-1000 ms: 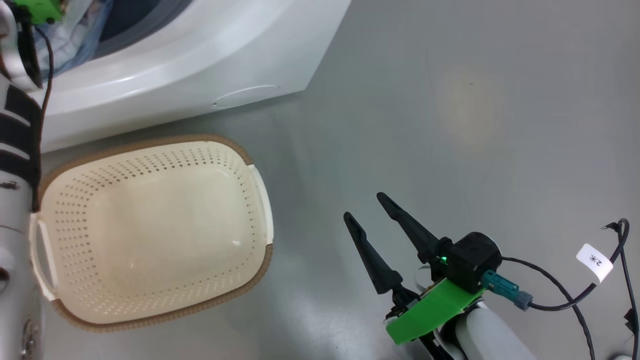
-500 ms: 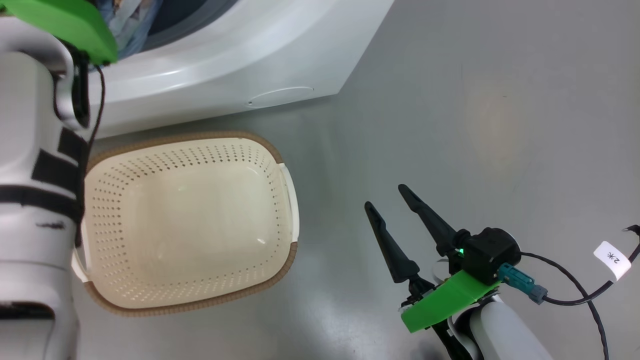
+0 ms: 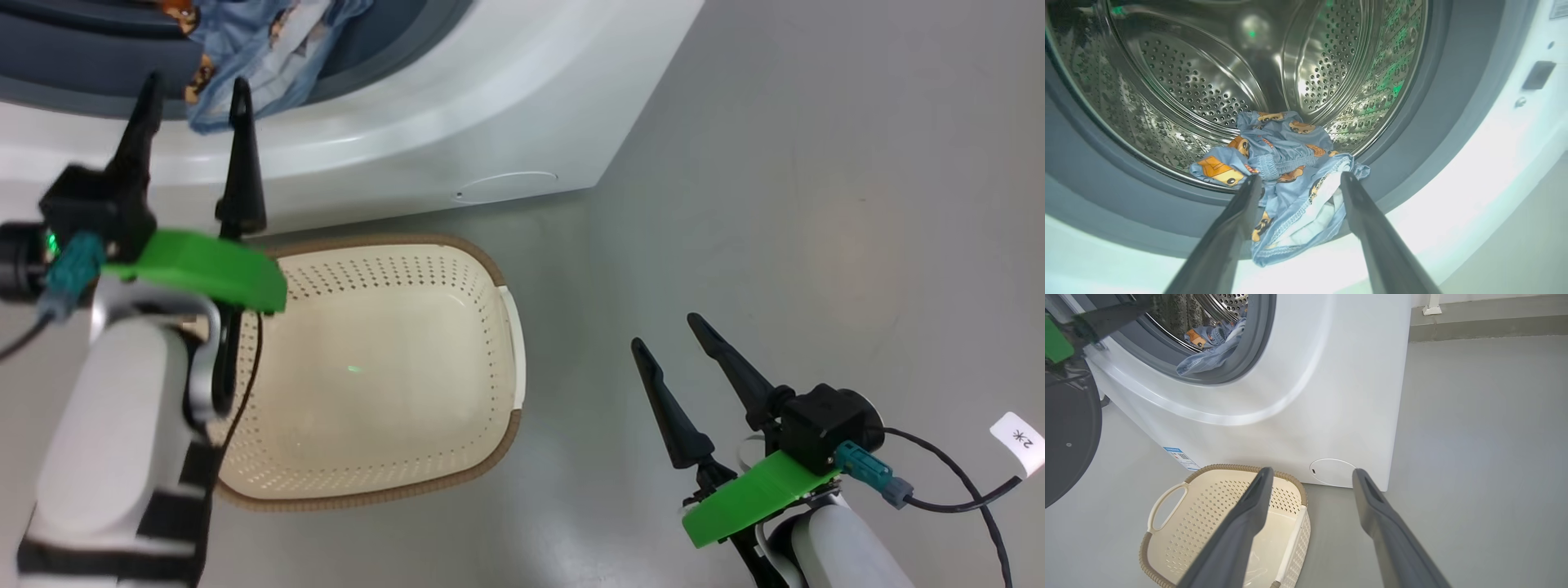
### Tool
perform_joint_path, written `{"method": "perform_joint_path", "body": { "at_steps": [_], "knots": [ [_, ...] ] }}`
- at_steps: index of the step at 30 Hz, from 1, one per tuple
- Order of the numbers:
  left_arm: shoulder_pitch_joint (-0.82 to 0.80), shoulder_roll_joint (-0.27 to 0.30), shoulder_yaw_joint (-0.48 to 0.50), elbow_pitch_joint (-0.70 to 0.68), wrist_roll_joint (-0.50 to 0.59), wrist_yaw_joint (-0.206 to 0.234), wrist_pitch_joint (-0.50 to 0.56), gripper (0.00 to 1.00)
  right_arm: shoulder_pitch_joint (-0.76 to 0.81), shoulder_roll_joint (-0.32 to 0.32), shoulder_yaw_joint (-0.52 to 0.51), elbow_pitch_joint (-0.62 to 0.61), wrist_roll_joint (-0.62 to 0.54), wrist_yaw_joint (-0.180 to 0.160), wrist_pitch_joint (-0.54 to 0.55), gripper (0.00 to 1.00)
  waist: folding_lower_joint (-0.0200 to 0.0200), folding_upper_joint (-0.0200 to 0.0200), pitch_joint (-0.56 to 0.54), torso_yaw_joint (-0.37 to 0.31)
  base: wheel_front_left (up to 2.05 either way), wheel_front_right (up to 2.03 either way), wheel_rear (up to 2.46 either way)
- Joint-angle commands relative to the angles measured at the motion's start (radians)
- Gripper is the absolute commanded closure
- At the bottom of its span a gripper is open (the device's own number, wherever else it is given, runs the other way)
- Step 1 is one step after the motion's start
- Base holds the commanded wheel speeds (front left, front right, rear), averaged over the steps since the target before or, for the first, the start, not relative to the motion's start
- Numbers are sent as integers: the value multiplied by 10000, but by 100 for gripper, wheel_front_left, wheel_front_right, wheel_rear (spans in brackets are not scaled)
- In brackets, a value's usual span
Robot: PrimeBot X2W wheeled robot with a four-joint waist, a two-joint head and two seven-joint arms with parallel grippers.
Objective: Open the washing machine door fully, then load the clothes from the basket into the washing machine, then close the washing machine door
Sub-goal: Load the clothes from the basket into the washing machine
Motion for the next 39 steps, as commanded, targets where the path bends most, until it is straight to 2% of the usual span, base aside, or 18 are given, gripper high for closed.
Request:
{"method": "perform_joint_path", "body": {
  "at_steps": [1,7,15,25,35,39],
  "knots": [
    [442,490,336,-848,-56,127,154,0,251,55,192,-190,-214,16,-119,0,0,0,-95,119,0,0,0],
    [2668,848,693,-2913,-322,504,587,0,363,55,34,-183,-393,16,-119,0,0,0,-283,243,0,0,0],
    [4075,1000,1228,-2969,-711,601,21,0,552,55,-238,-228,-606,16,-119,0,0,0,-414,366,0,0,0],
    [4769,845,1586,-2441,-891,387,-483,0,685,55,-400,-305,-823,16,-119,0,0,0,-551,435,0,0,0],
    [5170,581,1852,-2818,-526,-114,-531,0,820,55,-477,-402,-907,16,-119,0,0,0,-603,353,0,0,0],
    [4890,680,1806,-2771,-328,-221,-532,0,757,55,-349,-423,-867,16,-119,0,0,0,-482,198,0,0,0]
  ]
}}
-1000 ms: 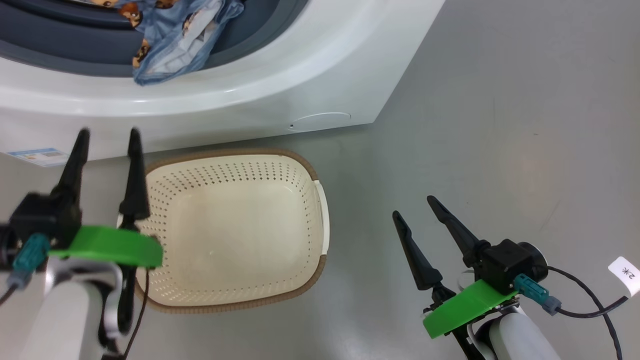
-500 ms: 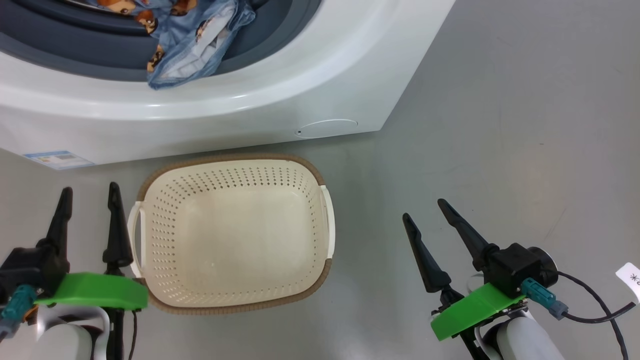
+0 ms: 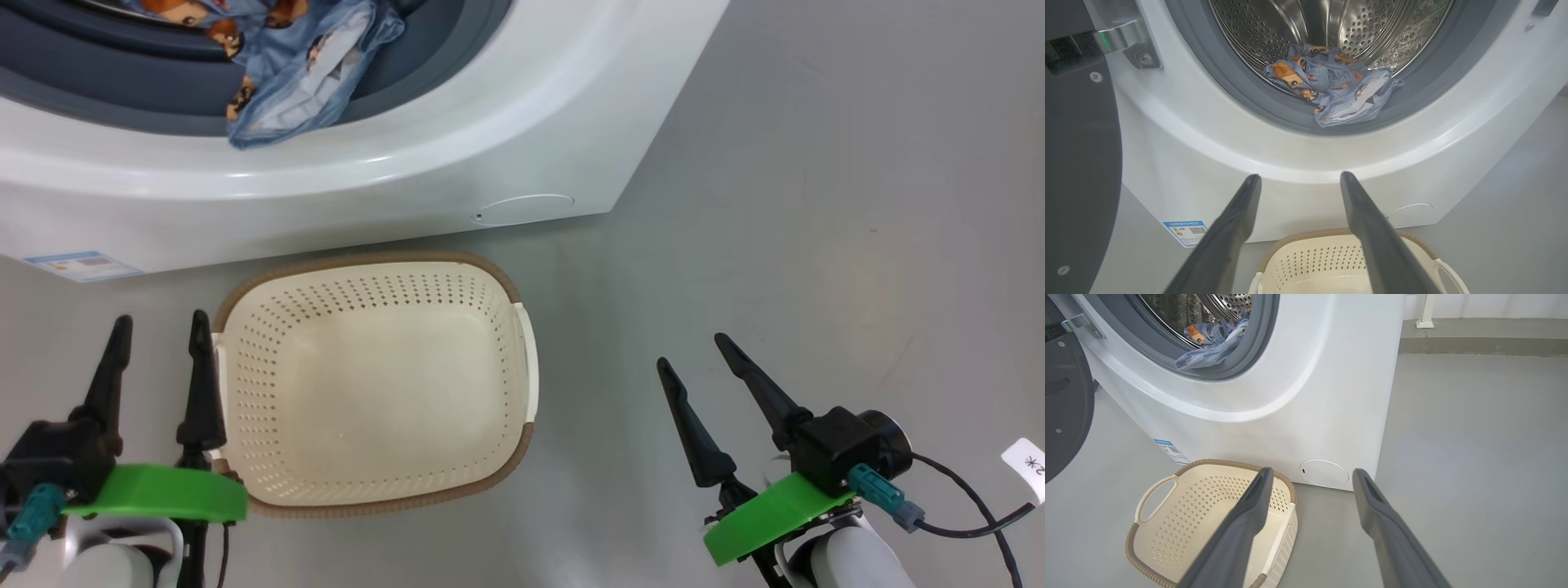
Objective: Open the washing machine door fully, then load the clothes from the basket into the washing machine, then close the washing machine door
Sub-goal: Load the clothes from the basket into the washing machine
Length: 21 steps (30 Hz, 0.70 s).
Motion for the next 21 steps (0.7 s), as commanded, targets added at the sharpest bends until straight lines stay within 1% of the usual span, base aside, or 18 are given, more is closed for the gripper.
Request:
{"method": "perform_joint_path", "body": {
  "at_steps": [1,6,11,16,17,21],
  "knots": [
    [-279,330,327,-188,198,-61,-63,0,142,51,315,-237,18,16,-119,0,-1,0,63,-123,0,0,0],
    [-852,587,153,-230,348,-140,316,0,92,51,405,-238,145,16,-119,0,-1,0,155,-358,0,0,0],
    [-1783,819,-169,-298,533,-236,1177,0,-20,51,570,-241,346,16,-119,0,-1,0,269,-638,0,0,0],
    [-3032,937,-505,99,669,-341,2134,0,-138,51,808,-256,583,16,-119,0,-1,0,420,-986,0,0,0],
    [-3032,937,-505,99,669,-341,2134,0,-138,51,808,-256,583,16,-119,0,-1,0,420,-986,0,0,0],
    [-4422,1089,-754,700,933,-369,2809,0,-194,51,1039,-285,822,16,-119,0,-1,0,576,-1362,0,0,0]
  ]
}}
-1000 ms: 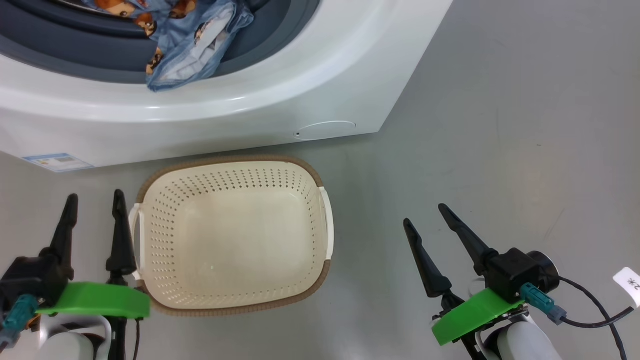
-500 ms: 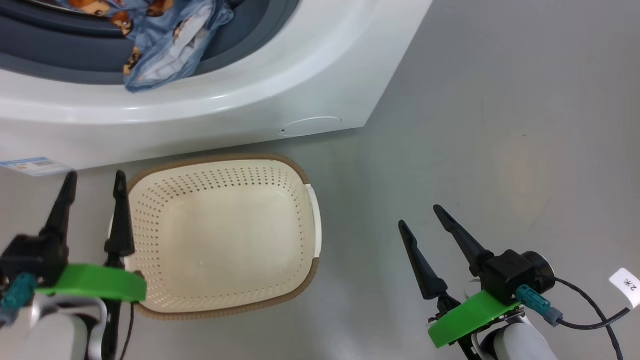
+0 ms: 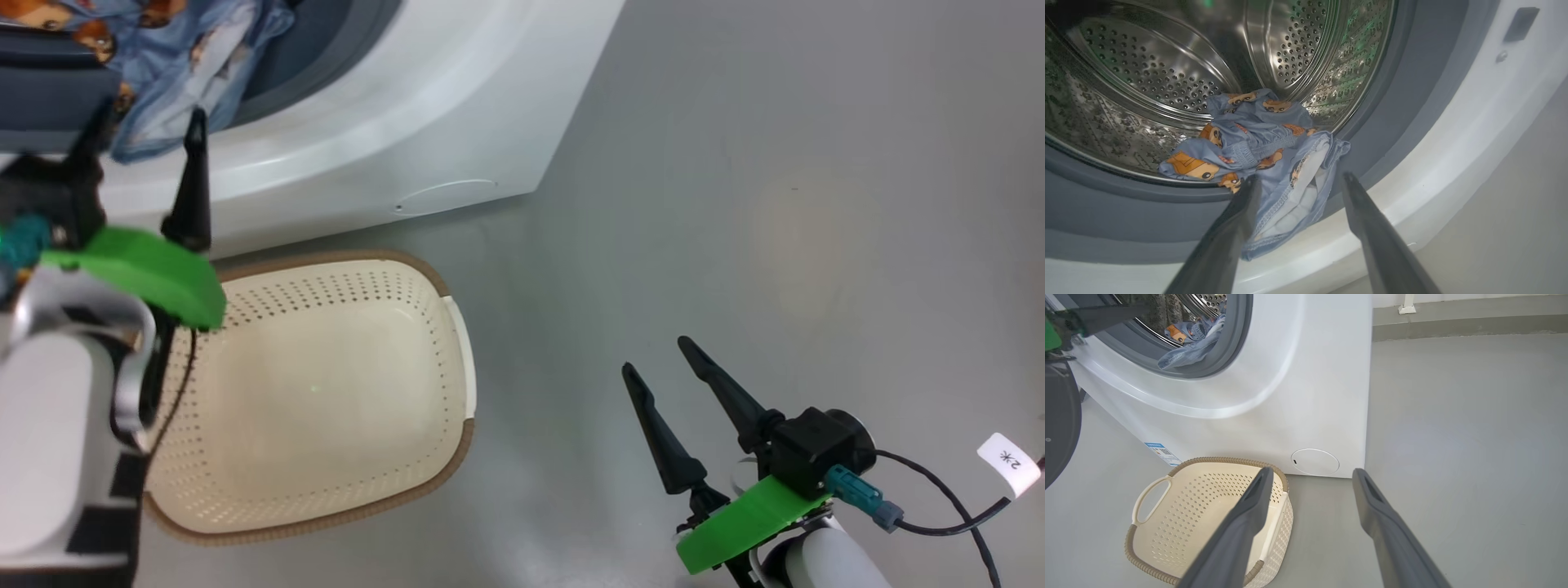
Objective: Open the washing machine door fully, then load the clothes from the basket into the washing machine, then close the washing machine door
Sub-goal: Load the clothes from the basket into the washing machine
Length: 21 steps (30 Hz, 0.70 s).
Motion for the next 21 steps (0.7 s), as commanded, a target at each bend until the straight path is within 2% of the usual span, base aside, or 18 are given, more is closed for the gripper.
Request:
{"method": "perform_joint_path", "body": {
  "at_steps": [1,13,21],
  "knots": [
    [-371,429,247,-66,129,-36,111,0,-65,43,287,-241,166,16,-119,0,0,0,131,-227,0,0,0],
    [-2812,755,-192,2302,549,-149,1487,0,-94,43,534,-373,530,16,-119,0,0,0,571,-830,0,0,0],
    [-3877,827,-470,3418,774,-162,1783,0,-186,43,621,-407,598,16,-119,0,0,0,823,-926,0,0,0]
  ]
}}
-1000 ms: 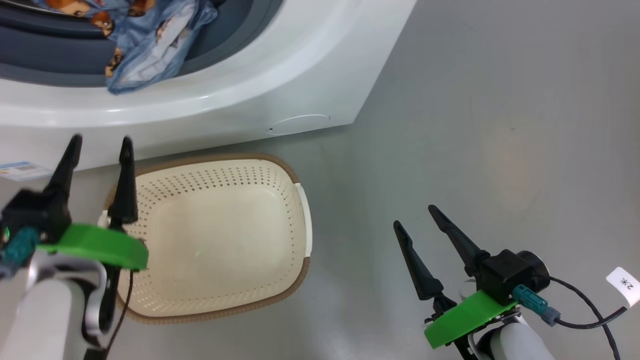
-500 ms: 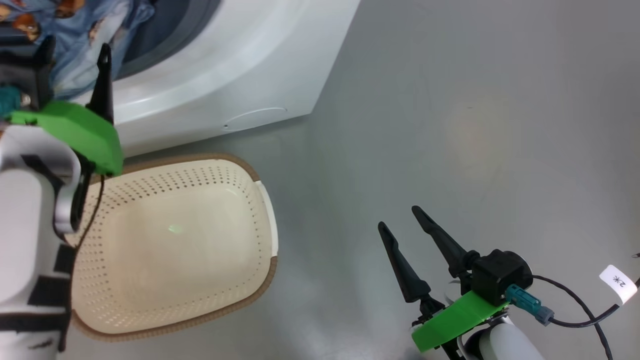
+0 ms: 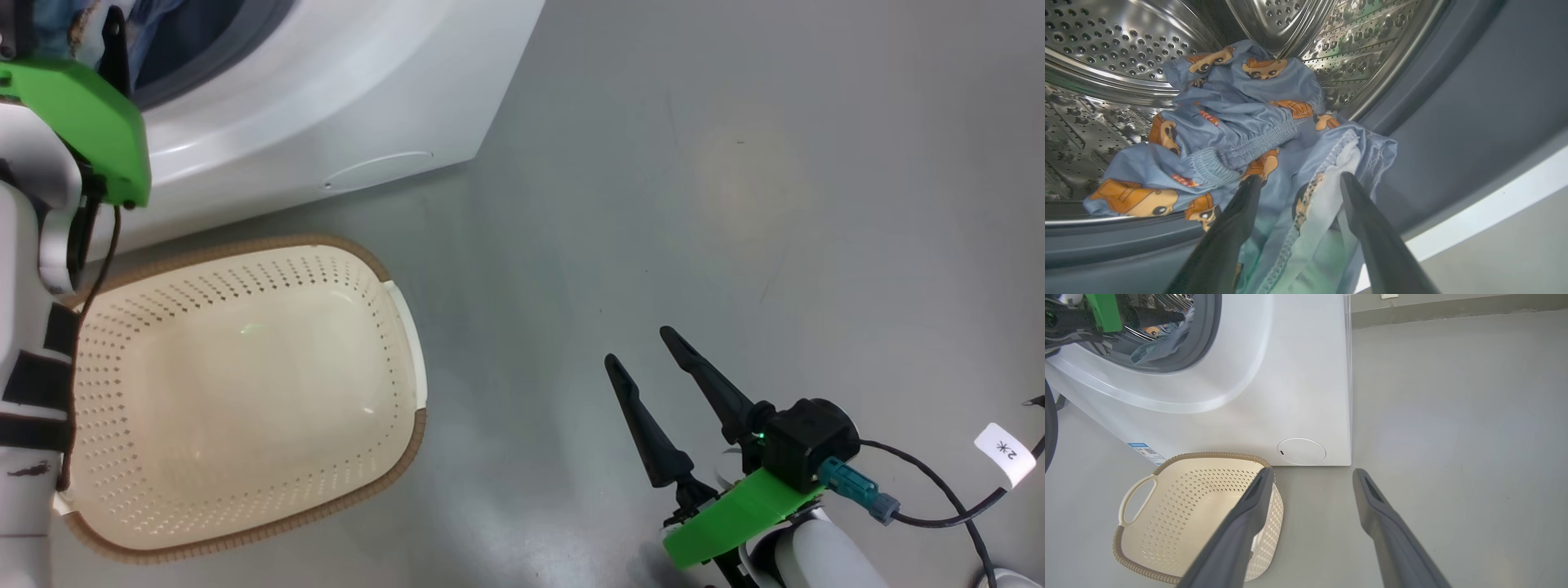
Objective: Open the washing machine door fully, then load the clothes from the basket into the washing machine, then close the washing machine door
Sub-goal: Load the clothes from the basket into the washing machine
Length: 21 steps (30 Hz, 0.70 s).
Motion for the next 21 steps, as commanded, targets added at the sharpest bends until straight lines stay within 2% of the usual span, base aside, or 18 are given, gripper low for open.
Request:
{"method": "perform_joint_path", "body": {
  "at_steps": [1,14,21],
  "knots": [
    [-284,417,157,-77,63,-5,109,0,16,22,231,-245,129,16,-119,0,0,-1,44,-11,0,0,0],
    [-1048,469,-211,1242,200,-19,446,0,-83,22,406,-219,269,16,-119,0,0,-1,101,-120,0,0,0],
    [-1377,766,-409,1656,451,63,601,0,-44,22,464,-293,295,16,-119,0,0,-1,182,-244,0,0,0]
  ]
}}
